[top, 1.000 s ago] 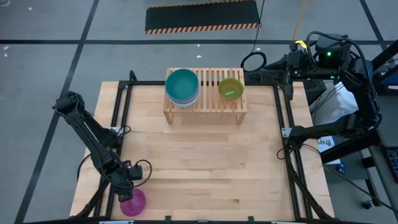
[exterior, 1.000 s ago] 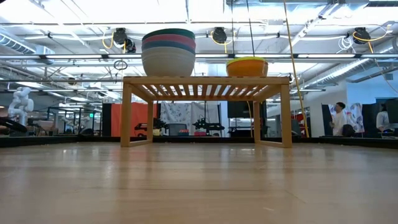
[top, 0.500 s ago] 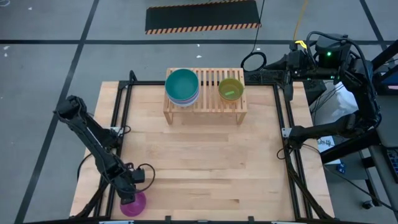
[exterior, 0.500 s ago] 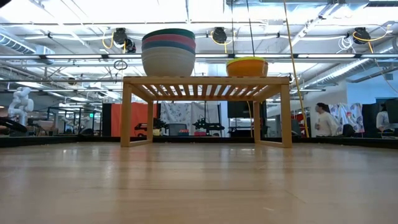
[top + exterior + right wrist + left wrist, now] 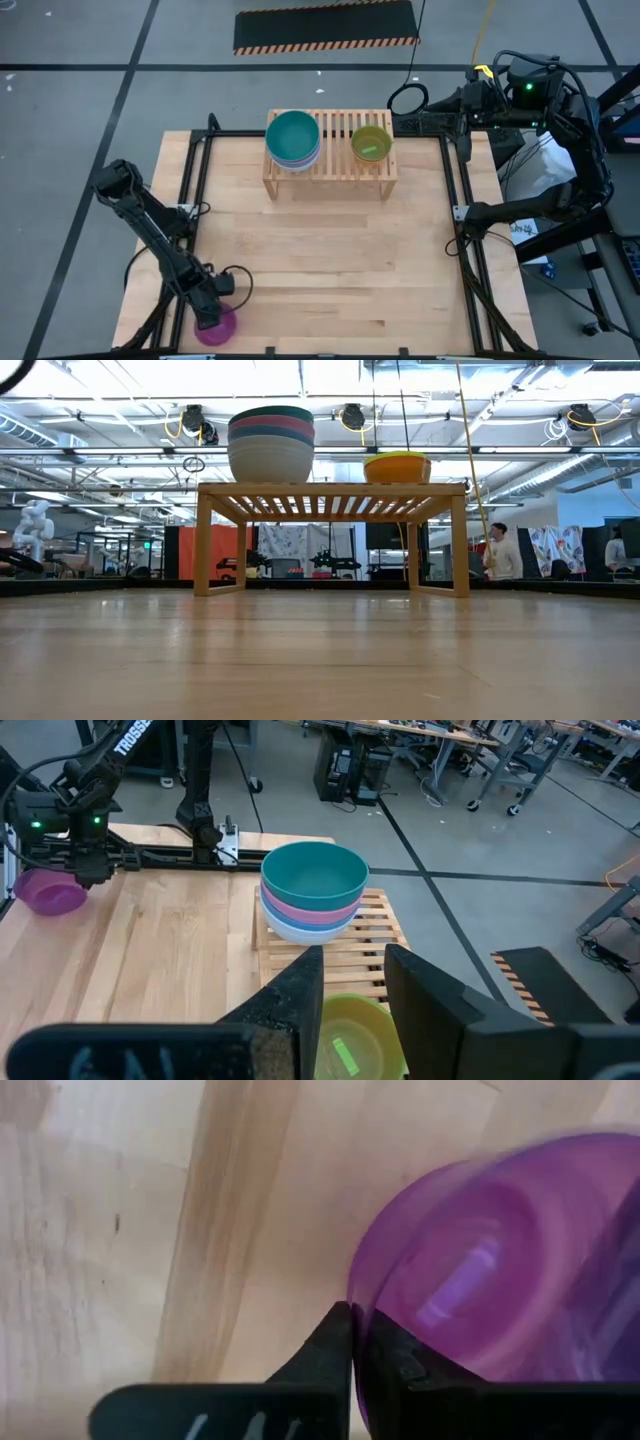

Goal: Place and stack bowls onto a shelf
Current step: Stack the purple bowl on top of the light green bowl on the shelf

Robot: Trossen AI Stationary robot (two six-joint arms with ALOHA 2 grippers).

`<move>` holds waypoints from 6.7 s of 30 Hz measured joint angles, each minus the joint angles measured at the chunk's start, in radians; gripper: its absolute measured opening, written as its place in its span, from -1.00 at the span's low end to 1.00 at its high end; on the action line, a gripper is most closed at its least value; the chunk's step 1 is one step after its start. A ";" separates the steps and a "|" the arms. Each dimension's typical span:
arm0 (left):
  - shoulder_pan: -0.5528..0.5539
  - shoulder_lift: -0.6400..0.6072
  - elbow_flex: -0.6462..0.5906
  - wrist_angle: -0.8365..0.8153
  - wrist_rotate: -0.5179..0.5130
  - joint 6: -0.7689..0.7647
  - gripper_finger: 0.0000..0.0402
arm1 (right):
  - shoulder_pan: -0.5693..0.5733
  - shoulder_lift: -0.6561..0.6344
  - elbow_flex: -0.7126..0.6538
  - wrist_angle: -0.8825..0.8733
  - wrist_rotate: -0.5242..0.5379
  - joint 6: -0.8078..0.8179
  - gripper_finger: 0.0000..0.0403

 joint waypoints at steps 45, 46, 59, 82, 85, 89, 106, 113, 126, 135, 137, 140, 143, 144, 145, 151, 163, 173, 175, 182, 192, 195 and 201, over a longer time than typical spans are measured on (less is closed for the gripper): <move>0.981 0.053 1.038 -0.973 -0.323 0.880 -0.97 | -0.001 -0.125 0.000 -0.099 0.005 -0.085 -0.48; 0.997 0.073 1.063 -0.954 -0.327 0.918 -0.97 | -0.001 -0.138 0.000 -0.103 0.005 -0.073 -0.48; 1.050 0.354 1.566 -0.872 -0.318 1.256 -0.97 | -0.001 -0.219 0.001 -0.227 0.005 0.011 -0.48; 1.262 0.470 1.641 -0.478 -0.084 1.328 -0.98 | -0.001 -0.222 -0.064 -0.386 0.001 0.043 -0.48; 1.258 0.472 1.641 -0.506 -0.060 1.290 -0.98 | -0.001 -0.223 -0.095 -0.391 0.001 0.036 -0.48; 1.227 0.475 1.641 -0.608 -0.052 1.258 -0.98 | -0.001 -0.219 -0.153 -0.382 0.001 0.028 -0.48; 1.146 0.474 1.641 -0.830 0.106 1.100 -0.98 | 0.153 -0.163 -0.542 -0.154 -0.131 -0.057 -0.48; 1.130 0.474 1.641 -0.848 0.128 1.045 -0.98 | 0.354 -0.093 -0.562 0.033 -0.098 -0.105 -0.48; 1.057 0.544 1.641 -0.967 0.172 1.027 -0.98 | 0.672 0.069 -0.562 0.148 0.262 -0.329 -0.48; 1.033 0.615 1.640 -0.949 0.258 1.041 -0.98 | 0.752 0.119 -0.562 0.216 0.315 -0.364 -0.48; 1.023 0.634 1.640 -0.923 0.282 1.051 -0.98 | 0.760 0.116 -0.562 0.232 0.316 -0.366 -0.48; 1.012 0.659 1.640 -0.927 0.294 1.066 -0.98 | 0.772 0.110 -0.562 0.257 0.316 -0.355 -0.48; 1.000 0.674 1.640 -0.933 0.312 1.081 -0.97 | 0.787 0.103 -0.562 0.267 0.315 -0.334 -0.48; 0.994 0.684 1.640 -0.920 0.317 1.084 -0.97 | 0.790 0.103 -0.561 0.272 0.314 -0.332 -0.48; 0.990 0.689 1.641 -0.907 0.327 1.091 -0.97 | 0.797 0.103 -0.561 0.273 0.314 -0.331 -0.48; 0.971 0.723 1.640 -0.876 0.376 1.117 -0.97 | 0.830 0.105 -0.562 0.273 0.238 -0.301 -0.48; 0.961 0.760 1.640 -0.791 0.317 1.132 -0.97 | 0.838 0.105 -0.562 0.279 0.205 -0.177 -0.48; 0.972 0.789 1.639 -0.763 0.207 0.831 -0.97 | 0.837 0.120 -0.563 0.280 0.137 -0.111 -0.48; 0.972 0.790 1.639 -0.766 0.152 0.776 -0.97 | 0.837 0.117 -0.562 0.285 0.153 -0.095 -0.48; 0.960 0.790 1.640 -0.767 0.147 0.650 -0.97 | 0.837 0.125 -0.562 0.256 0.183 -0.071 -0.48; 0.961 0.790 1.640 -0.768 0.183 0.552 -0.97 | 0.837 0.217 -0.562 0.197 0.184 -0.157 -0.48; 0.960 0.790 1.640 -0.768 0.184 0.552 -0.97 | 0.836 0.237 -0.562 0.196 0.186 -0.192 -0.48; 0.953 0.790 1.640 -0.767 0.191 0.559 -0.97 | 0.832 0.238 -0.562 0.196 0.186 -0.220 -0.48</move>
